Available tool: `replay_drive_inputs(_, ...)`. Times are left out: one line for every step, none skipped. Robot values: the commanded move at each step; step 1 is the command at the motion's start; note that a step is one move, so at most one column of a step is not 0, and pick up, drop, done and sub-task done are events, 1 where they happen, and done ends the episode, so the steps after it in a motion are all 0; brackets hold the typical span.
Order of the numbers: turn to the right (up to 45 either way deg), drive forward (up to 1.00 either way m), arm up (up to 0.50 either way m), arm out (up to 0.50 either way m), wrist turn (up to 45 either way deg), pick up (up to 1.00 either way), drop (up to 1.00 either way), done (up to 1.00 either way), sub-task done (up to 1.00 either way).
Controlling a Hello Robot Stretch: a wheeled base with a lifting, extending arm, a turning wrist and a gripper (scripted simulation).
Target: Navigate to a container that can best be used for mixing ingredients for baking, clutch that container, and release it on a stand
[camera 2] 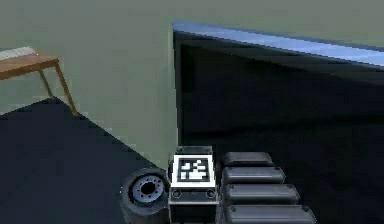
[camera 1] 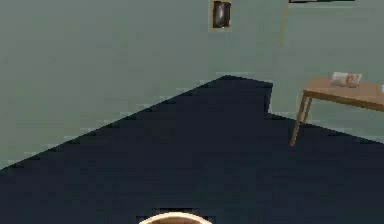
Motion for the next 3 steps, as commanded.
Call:
replay_drive_inputs(45.0, 0.00, 0.00, 0.00, 0.0, 0.00, 0.00, 0.00, 0.00)
replay_drive_inputs(27.0, 0.00, 0.00, 0.00, 0.0, 0.00, 0.00, 0.00, 0.00)
replay_drive_inputs(0.0, 0.00, 0.00, 0.38, 0.0, 0.00, 0.00, 0.00, 0.00)
